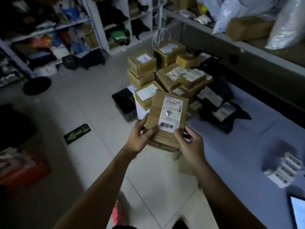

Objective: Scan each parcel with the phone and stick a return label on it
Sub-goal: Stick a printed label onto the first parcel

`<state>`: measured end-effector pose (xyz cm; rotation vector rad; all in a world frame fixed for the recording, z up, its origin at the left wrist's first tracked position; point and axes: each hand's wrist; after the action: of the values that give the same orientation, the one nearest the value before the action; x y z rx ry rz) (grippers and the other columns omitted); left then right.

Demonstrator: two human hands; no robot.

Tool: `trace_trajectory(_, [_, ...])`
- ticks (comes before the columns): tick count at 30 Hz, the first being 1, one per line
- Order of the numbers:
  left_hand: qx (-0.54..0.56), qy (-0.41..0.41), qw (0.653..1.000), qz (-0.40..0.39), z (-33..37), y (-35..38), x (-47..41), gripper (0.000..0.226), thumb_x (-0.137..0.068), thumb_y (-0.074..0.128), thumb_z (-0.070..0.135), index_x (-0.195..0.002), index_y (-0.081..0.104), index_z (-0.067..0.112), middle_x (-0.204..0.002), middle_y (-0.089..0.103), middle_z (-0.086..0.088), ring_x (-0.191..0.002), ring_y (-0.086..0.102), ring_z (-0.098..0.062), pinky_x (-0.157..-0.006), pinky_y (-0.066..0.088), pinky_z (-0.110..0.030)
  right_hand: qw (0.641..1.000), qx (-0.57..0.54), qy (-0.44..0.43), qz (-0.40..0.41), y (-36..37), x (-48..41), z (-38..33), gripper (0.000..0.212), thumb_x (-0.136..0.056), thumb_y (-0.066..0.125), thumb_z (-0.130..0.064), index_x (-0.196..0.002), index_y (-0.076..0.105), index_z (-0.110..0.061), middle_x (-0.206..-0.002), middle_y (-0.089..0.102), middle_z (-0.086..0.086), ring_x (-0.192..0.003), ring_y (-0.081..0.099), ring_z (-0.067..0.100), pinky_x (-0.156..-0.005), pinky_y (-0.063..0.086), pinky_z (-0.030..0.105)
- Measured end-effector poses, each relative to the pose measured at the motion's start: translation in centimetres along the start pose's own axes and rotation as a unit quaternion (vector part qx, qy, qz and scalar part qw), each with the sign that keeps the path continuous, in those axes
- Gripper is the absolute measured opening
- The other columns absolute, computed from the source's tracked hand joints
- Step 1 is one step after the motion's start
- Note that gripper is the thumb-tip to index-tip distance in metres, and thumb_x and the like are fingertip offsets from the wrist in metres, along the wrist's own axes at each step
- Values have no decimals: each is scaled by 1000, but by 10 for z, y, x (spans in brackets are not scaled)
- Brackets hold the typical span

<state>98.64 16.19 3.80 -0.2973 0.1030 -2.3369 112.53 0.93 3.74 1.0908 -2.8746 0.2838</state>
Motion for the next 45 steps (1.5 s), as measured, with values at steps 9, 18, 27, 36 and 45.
trace_trajectory(9, [-16, 14, 1000, 1, -12, -240, -57, 69, -76, 68, 68, -139, 43, 61, -122, 51, 16, -109, 56, 3, -86, 46, -19, 999, 17, -5, -35, 225, -52, -55, 15, -93, 71, -35, -103, 74, -46, -101, 75, -20, -93, 70, -1, -72, 55, 15])
trace_trajectory(18, [-70, -1, 997, -45, -47, -398, -194, 56, -80, 66, 69, -132, 47, 65, -127, 59, 18, -116, 59, -4, -96, 51, -33, 999, 23, 13, -45, 388, -174, -52, 29, -92, 72, -39, -121, 71, -35, -107, 74, -19, -100, 70, 5, -80, 60, 27])
trace_trajectory(27, [-128, -72, 985, -95, -109, -475, -421, 74, -91, 74, 19, -152, 37, 41, -142, 55, 19, -127, 56, -2, -101, 54, -30, 994, -30, 101, -14, 497, -360, -17, 34, -95, 70, -32, -129, 63, -36, -112, 72, -16, -100, 67, 0, -73, 55, 15])
trace_trajectory(36, [-198, -30, 958, -203, -158, -498, -639, 51, -80, 66, 67, -127, 46, 67, -120, 56, 40, -114, 56, 13, -79, 56, -14, 972, -43, 216, 78, 574, -527, 51, 39, -93, 70, -18, -119, 60, -46, -98, 69, -30, -91, 67, -6, -73, 59, 20])
trace_trajectory(45, [-222, -98, 904, -352, -302, -469, -827, 72, -89, 73, 19, -136, 37, 60, -113, 65, 32, -106, 61, 13, -83, 51, -9, 923, -27, 312, 224, 630, -651, 185, 61, -82, 81, -11, -136, 59, -28, -112, 74, -15, -102, 70, 3, -84, 62, 36])
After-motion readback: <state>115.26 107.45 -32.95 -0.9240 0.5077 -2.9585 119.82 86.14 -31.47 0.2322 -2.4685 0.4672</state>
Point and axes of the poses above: each hand's wrist, its own x-axis away from the middle knuckle, its own y-axis out of the palm, z = x × y
